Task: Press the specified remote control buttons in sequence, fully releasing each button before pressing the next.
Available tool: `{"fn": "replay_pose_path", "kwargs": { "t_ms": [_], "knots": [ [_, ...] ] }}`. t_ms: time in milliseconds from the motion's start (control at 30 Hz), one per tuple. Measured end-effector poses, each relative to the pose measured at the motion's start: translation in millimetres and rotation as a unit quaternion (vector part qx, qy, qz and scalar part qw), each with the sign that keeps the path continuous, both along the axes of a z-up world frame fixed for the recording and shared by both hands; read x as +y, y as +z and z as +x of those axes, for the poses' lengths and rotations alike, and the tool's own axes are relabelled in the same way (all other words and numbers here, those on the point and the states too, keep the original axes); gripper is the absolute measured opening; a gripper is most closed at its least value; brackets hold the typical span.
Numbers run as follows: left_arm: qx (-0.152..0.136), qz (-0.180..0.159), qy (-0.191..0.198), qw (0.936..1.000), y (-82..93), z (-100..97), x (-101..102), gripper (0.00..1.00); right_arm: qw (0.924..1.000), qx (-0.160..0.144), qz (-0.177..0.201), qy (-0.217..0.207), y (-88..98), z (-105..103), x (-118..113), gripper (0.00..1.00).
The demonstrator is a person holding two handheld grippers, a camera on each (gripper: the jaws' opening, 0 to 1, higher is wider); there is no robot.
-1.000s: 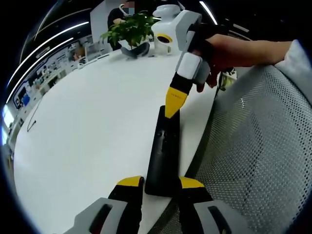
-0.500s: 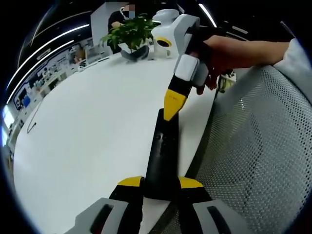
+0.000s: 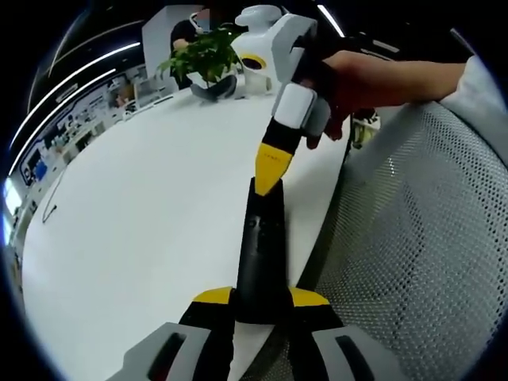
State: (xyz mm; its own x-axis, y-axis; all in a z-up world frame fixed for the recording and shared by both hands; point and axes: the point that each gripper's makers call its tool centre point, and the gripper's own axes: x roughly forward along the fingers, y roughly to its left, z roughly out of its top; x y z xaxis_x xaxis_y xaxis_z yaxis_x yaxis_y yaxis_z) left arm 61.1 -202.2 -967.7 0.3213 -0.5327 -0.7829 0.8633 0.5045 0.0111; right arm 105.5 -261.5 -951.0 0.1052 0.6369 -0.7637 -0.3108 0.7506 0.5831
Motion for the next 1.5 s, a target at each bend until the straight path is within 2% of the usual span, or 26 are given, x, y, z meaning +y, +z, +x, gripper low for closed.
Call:
{"fn": "replay_pose_path", "kwargs": {
  "t_ms": [200, 367, 433, 733, 900, 1133, 1367, 1500],
  "knots": [
    [-0.007, 0.003, -0.009, 0.9999, -0.1, -0.6, -0.4, 0.24, 0.9999, -0.005, -0.001, 0.009, -1.4, -1.0, 2.8, 0.00],
    [-0.006, 0.003, -0.009, 0.9999, -0.3, -1.0, -0.8, 0.24, 0.9999, -0.002, -0.004, 0.011, -3.5, -2.1, 2.7, 0.00],
    [0.005, 0.000, -0.006, 1.0000, -1.3, -3.6, -1.9, 0.24, 0.9999, -0.003, -0.004, 0.010, -3.9, -1.8, 3.0, 0.00],
    [0.001, -0.002, -0.009, 1.0000, -1.0, -2.3, -2.0, 0.24, 0.9997, -0.003, -0.011, 0.021, -7.5, -4.0, 6.1, 0.00],
    [0.001, -0.004, -0.010, 0.9999, -0.9, -1.9, -2.0, 0.24, 0.9999, 0.005, -0.004, 0.009, -9.7, -1.6, 4.0, 0.00],
    [0.001, -0.003, -0.010, 0.9999, -1.4, -1.1, -2.3, 0.24, 0.9997, -0.015, -0.013, 0.017, -9.6, -1.6, 5.9, 0.00],
    [0.000, -0.004, -0.010, 0.9999, -1.3, -0.8, -3.0, 0.24, 0.9998, -0.004, -0.017, 0.003, -10.6, 0.5, 4.6, 0.00],
    [0.000, -0.004, -0.010, 0.9999, -1.1, -0.6, -3.4, 0.24, 0.9989, 0.010, -0.043, 0.015, -11.0, 0.8, 5.8, 0.00]
  ]
}}
